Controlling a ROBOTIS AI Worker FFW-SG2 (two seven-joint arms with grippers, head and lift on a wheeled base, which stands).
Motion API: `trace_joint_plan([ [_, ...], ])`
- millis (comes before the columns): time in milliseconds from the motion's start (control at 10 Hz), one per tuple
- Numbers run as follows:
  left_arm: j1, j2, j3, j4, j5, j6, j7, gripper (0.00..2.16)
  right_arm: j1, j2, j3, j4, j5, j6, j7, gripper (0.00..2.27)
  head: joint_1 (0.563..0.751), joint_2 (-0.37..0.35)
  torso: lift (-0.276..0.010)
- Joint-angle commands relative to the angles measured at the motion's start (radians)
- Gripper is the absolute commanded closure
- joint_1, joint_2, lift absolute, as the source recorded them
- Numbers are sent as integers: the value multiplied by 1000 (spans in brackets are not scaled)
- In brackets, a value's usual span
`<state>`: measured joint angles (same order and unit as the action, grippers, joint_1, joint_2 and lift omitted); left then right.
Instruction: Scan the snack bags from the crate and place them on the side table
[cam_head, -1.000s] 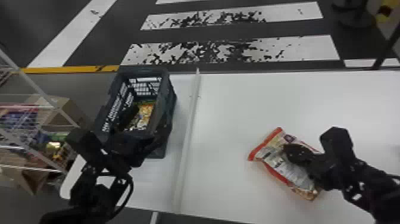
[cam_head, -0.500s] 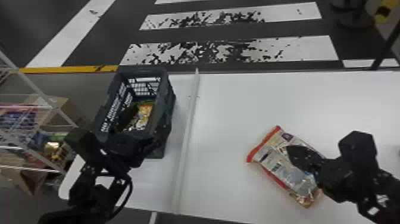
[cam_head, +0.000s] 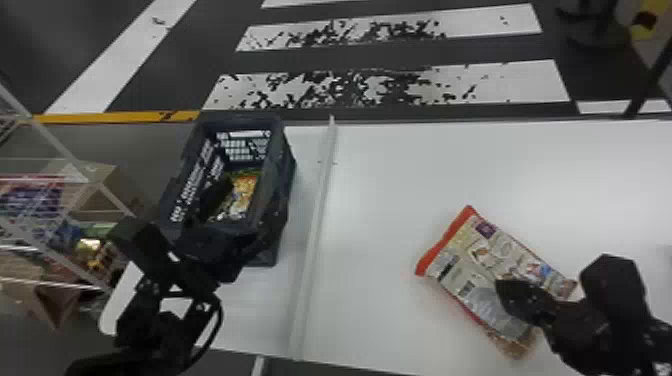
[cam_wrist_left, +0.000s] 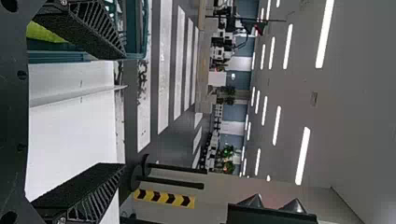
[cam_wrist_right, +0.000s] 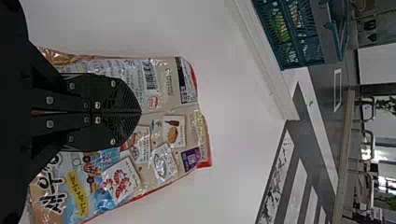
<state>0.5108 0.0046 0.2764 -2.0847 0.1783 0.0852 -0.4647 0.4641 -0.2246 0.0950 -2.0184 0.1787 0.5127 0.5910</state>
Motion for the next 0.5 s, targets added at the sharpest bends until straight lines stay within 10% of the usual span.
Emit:
trace_joint_plan([
  [0,0,-7,4,2,3,0,0,39,-1,-2,0,46,7,-22,0,2213,695,192,-94],
  [400,0,-7,3,0,3,3,-2,39,2,4,-6,33,-10,-59,-2,2213,695,191,-94],
])
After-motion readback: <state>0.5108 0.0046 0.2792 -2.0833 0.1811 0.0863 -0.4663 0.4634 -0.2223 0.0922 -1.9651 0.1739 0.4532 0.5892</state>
